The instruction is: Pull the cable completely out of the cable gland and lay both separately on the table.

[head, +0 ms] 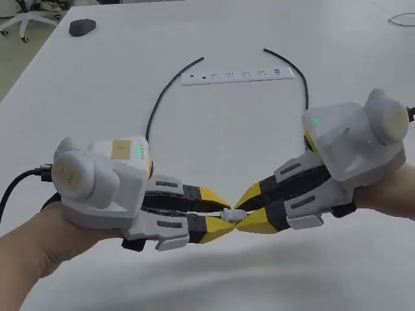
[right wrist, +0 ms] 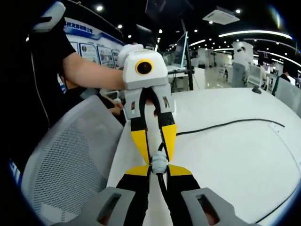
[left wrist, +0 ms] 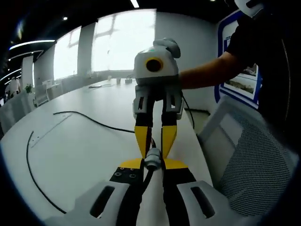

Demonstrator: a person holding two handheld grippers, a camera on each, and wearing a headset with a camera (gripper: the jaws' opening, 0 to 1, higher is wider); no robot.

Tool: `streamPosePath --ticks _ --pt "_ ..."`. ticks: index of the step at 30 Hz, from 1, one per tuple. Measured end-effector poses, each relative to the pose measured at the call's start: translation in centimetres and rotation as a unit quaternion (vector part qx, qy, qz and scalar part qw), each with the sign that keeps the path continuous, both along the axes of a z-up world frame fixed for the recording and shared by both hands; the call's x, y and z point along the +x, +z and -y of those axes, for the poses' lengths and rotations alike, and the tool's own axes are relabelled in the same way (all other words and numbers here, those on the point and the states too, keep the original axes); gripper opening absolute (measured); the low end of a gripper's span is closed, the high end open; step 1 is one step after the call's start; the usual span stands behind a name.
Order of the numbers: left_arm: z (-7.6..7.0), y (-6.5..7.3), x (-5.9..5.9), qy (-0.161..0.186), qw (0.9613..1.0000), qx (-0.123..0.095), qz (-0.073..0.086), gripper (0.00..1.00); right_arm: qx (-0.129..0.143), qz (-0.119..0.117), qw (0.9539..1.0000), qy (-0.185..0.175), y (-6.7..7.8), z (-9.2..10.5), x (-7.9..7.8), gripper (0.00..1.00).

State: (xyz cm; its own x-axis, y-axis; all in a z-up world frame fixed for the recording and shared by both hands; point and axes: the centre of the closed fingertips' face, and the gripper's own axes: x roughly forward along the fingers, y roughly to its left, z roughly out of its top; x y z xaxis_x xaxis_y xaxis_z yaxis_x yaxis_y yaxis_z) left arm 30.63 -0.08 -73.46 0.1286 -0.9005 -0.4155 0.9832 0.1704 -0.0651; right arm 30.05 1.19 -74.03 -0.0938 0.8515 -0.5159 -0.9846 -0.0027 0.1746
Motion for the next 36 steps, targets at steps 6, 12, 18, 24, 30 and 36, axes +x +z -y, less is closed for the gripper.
streamPosePath --ticks 6,12,18,24,30,36 --pt "-0.2 0.0 0.1 0.001 1.0000 0.001 -0.002 0.15 0.000 0.033 0.9994 0.008 0.1 -0.1 -0.1 0.07" --pt "-0.3 -0.1 0.3 0.012 0.9995 0.000 -0.029 0.14 -0.018 0.094 0.9953 0.017 -0.1 -0.3 -0.1 0.07" --pt "-0.4 -0.2 0.7 0.033 0.9974 -0.008 -0.064 0.14 -0.024 0.135 0.9902 0.026 0.0 -0.2 0.1 0.06" --pt "-0.5 -0.2 1.0 0.045 0.9945 -0.013 -0.093 0.15 -0.028 0.172 0.9842 0.032 0.0 -0.2 0.3 0.06" --pt "-0.4 -0.1 1.1 0.058 0.9916 -0.021 -0.114 0.15 -0.020 0.200 0.9791 0.034 0.1 0.0 0.5 0.06" --pt "-0.3 -0.1 1.3 0.071 0.9891 -0.026 -0.127 0.15 -0.023 0.224 0.9735 0.038 0.1 0.1 1.0 0.07"
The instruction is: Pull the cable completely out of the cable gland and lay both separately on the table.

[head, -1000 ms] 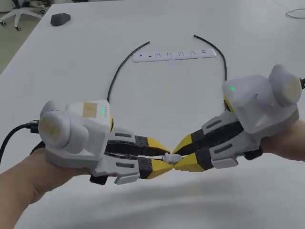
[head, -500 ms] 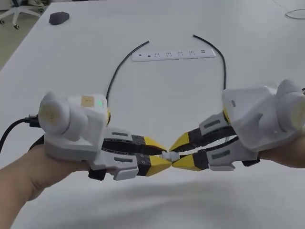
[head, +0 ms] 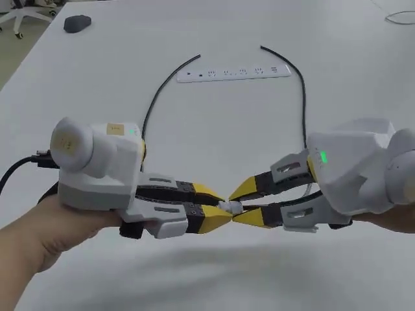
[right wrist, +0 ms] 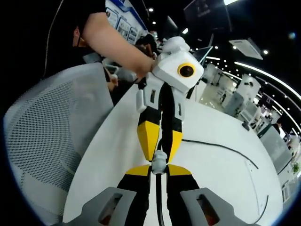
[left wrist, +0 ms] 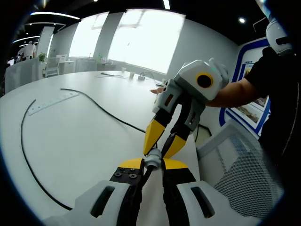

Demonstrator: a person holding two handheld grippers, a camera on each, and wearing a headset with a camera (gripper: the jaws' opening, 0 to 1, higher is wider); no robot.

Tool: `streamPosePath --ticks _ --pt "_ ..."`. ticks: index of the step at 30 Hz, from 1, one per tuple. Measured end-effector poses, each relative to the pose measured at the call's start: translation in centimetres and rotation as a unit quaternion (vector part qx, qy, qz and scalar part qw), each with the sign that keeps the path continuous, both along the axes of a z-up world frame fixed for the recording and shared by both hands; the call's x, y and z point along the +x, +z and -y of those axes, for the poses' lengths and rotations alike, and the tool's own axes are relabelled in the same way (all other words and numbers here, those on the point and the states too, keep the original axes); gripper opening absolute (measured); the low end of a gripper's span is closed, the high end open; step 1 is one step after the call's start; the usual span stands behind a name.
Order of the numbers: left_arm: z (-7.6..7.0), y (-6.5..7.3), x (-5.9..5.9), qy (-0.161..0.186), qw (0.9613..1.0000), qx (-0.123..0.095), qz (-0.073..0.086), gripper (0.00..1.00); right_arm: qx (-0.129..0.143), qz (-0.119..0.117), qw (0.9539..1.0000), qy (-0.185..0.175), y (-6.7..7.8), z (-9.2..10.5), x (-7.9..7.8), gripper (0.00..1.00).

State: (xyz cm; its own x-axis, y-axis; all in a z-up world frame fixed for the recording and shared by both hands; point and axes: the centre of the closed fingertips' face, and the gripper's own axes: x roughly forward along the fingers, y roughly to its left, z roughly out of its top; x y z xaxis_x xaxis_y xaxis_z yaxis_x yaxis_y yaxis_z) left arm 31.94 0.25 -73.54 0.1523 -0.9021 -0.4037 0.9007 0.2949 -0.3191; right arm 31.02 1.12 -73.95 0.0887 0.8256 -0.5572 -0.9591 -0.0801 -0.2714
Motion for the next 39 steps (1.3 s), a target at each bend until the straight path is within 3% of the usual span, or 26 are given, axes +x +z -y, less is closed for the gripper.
streamPosePath --ticks 4,7,10,13,17,19,22,25,26,28,33,36,39 --pt "0.0 0.1 0.0 0.007 0.9999 -0.005 -0.013 0.15 -0.001 0.015 0.9999 0.007 0.1 0.0 0.0 0.07" --pt "0.0 0.2 0.1 0.001 0.9999 -0.005 0.013 0.15 0.006 0.011 0.9999 0.002 0.2 0.0 0.2 0.08" --pt "0.0 0.3 0.0 -0.011 0.9991 0.003 0.041 0.15 0.032 -0.055 0.9977 -0.024 0.9 0.1 0.2 0.08" --pt "-0.1 0.0 -0.4 -0.034 0.9970 0.021 0.066 0.15 0.070 -0.116 0.9895 -0.052 2.1 0.3 0.7 0.05" --pt "0.0 0.1 -0.6 -0.044 0.9950 0.032 0.084 0.15 0.098 -0.198 0.9721 -0.077 2.5 0.6 0.8 0.14" --pt "0.1 0.3 -0.5 -0.044 0.9943 0.031 0.092 0.15 0.104 -0.234 0.9632 -0.082 2.5 0.6 0.6 0.13" --pt "0.2 0.7 -0.6 -0.049 0.9925 0.027 0.109 0.15 0.092 -0.243 0.9620 -0.086 1.9 0.7 0.6 0.14" --pt "0.3 0.7 -0.9 -0.063 0.9900 0.032 0.123 0.15 0.095 -0.293 0.9480 -0.081 1.7 0.4 -0.5 0.15" --pt "0.4 0.8 -0.9 -0.061 0.9903 0.032 0.121 0.15 0.096 -0.296 0.9468 -0.081 1.7 0.3 -0.5 0.13" --pt "0.5 1.0 -1.1 -0.066 0.9886 0.030 0.132 0.15 0.094 -0.286 0.9497 -0.086 1.5 0.3 -0.2 0.11" --pt "0.4 1.3 -0.8 -0.065 0.9872 0.027 0.143 0.15 0.085 -0.304 0.9445 -0.091 1.0 0.3 -0.3 0.09" --pt "0.4 1.4 -0.9 -0.066 0.9888 0.022 0.131 0.15 0.088 -0.304 0.9447 -0.084 1.3 0.2 -0.7 0.09" --pt "0.4 1.4 -0.9 -0.068 0.9882 0.021 0.135 0.15 0.088 -0.299 0.9465 -0.083 1.4 0.3 -0.7 0.08"
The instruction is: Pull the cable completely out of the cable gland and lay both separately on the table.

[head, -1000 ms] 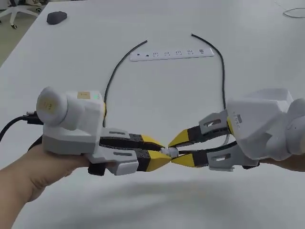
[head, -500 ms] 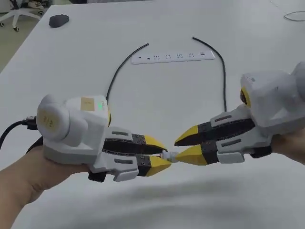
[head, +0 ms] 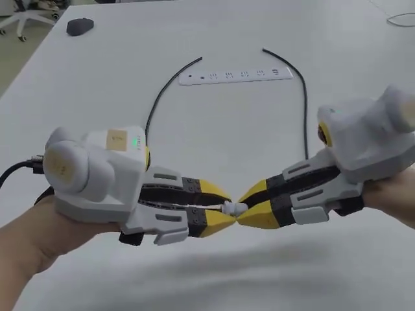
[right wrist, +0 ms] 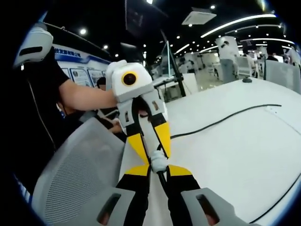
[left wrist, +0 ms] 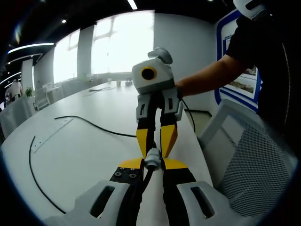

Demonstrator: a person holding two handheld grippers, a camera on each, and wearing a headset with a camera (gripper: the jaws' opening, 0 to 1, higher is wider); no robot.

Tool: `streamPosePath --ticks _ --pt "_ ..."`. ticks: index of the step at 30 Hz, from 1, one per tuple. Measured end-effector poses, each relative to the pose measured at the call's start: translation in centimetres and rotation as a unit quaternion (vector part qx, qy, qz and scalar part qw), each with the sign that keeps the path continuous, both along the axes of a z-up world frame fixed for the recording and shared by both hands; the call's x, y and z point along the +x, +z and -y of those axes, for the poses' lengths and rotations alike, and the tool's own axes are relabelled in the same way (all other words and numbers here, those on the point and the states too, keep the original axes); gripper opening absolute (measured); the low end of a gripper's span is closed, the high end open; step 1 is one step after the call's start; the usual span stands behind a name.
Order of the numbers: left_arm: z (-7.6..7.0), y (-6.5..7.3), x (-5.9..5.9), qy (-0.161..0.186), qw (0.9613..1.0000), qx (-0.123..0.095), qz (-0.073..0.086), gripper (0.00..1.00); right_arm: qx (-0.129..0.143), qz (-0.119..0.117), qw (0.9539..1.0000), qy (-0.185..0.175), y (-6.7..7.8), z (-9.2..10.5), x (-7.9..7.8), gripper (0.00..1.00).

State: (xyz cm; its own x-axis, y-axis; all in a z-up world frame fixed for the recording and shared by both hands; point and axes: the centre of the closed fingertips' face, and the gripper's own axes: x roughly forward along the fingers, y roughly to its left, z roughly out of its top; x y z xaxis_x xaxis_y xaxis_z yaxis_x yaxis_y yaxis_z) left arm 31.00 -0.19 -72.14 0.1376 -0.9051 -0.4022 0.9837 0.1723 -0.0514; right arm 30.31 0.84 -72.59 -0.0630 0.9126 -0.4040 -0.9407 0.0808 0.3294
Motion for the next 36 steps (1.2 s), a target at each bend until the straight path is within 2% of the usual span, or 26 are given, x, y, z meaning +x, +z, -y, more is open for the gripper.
streamPosePath --ticks 1,3,6,12,15,17,20,21,23,26,29,32,34,36 --pt "0.0 0.0 0.0 0.000 1.0000 0.000 -0.001 0.15 -0.001 0.000 1.0000 0.001 0.0 0.0 0.0 0.08" --pt "0.1 -0.1 0.1 0.002 1.0000 0.001 -0.002 0.15 -0.007 0.025 0.9996 0.007 -0.1 0.1 0.0 0.07" --pt "0.0 -0.3 0.2 0.009 0.9998 0.001 -0.015 0.15 -0.018 0.065 0.9976 0.016 -0.3 0.1 0.1 0.07" --pt "0.0 -0.4 0.6 0.018 0.9991 -0.007 -0.039 0.15 -0.027 0.108 0.9934 0.025 -0.2 0.2 0.1 0.07" --pt "0.0 -0.5 0.7 0.024 0.9980 -0.009 -0.058 0.15 -0.036 0.131 0.9903 0.032 -0.4 0.3 0.2 0.07" --pt "0.1 -0.6 0.5 0.039 0.9939 -0.021 -0.101 0.15 -0.042 0.162 0.9852 0.039 -0.4 0.3 0.2 0.07" --pt "0.0 -0.7 0.8 0.044 0.9921 -0.025 -0.115 0.15 -0.052 0.199 0.9774 0.050 -0.5 0.3 0.2 0.07" --pt "0.0 -0.7 0.7 0.043 0.9921 -0.024 -0.115 0.15 -0.055 0.211 0.9744 0.054 -0.5 0.3 0.3 0.07" --pt "0.0 -0.8 0.5 0.041 0.9922 -0.022 -0.115 0.15 -0.063 0.221 0.9713 0.061 -0.7 0.2 0.0 0.07" --pt "0.0 -0.8 0.4 0.037 0.9937 -0.021 -0.104 0.15 -0.061 0.213 0.9735 0.056 -0.8 0.2 0.3 0.07" --pt "0.1 -0.8 0.4 0.035 0.9944 -0.021 -0.098 0.15 -0.067 0.192 0.9780 0.045 -0.9 0.3 0.5 0.08" --pt "0.0 -0.9 0.7 0.041 0.9940 -0.023 -0.099 0.15 -0.066 0.198 0.9771 0.040 -0.8 0.3 0.6 0.10" --pt "-0.2 -1.1 0.7 0.039 0.9947 -0.018 -0.094 0.15 -0.071 0.187 0.9793 0.033 -1.0 0.6 0.8 0.15" --pt "-0.2 -1.1 0.7 0.039 0.9950 -0.018 -0.090 0.15 -0.076 0.183 0.9798 0.029 -1.2 0.8 0.9 0.09"
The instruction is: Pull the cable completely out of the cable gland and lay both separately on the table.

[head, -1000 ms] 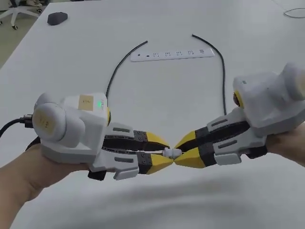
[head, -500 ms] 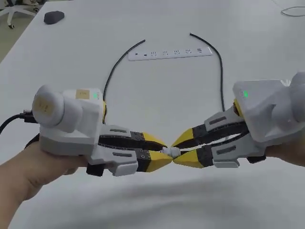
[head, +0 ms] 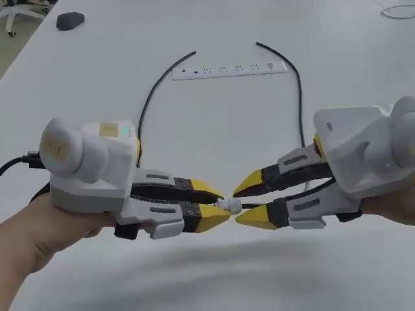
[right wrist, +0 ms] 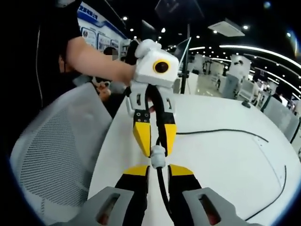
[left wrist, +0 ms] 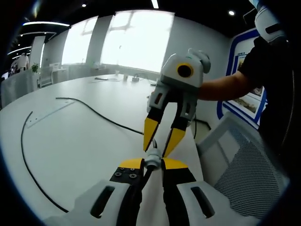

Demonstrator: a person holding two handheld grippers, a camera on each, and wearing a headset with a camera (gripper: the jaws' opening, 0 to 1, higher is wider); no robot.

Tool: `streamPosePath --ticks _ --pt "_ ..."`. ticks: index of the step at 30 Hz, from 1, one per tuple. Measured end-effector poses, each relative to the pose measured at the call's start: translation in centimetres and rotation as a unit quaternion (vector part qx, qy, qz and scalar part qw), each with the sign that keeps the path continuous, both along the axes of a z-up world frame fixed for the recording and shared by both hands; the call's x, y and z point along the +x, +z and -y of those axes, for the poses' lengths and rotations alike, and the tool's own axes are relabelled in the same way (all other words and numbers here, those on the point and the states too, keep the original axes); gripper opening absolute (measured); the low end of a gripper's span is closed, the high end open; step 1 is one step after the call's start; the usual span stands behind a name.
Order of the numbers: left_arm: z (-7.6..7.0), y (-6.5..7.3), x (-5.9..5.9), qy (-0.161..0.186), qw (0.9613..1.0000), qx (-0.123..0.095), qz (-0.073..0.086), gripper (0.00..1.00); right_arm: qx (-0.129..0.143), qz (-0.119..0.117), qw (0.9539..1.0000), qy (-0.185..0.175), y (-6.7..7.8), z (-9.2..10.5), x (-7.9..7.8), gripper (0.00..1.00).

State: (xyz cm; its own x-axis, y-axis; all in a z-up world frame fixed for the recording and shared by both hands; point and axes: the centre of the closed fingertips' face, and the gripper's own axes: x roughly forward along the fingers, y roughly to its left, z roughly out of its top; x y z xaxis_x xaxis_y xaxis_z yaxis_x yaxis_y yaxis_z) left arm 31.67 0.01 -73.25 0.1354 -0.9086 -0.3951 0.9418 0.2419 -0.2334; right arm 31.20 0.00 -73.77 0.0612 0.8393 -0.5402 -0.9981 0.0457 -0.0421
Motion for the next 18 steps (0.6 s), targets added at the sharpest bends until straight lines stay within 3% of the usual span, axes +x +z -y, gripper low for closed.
streamPosePath --ticks 8,13,18 --pt "0.2 0.3 -0.1 -0.005 0.9999 -0.003 0.012 0.15 -0.010 0.009 0.9999 0.003 -0.3 0.5 0.0 0.00" --pt "0.0 0.3 -0.4 -0.007 0.9997 0.009 0.023 0.15 -0.019 -0.012 0.9996 -0.018 -0.7 0.8 -0.2 0.00" --pt "-0.3 0.5 -0.7 -0.008 0.9994 0.012 0.032 0.15 -0.030 -0.012 0.9980 -0.054 -0.9 2.2 -0.5 0.00"
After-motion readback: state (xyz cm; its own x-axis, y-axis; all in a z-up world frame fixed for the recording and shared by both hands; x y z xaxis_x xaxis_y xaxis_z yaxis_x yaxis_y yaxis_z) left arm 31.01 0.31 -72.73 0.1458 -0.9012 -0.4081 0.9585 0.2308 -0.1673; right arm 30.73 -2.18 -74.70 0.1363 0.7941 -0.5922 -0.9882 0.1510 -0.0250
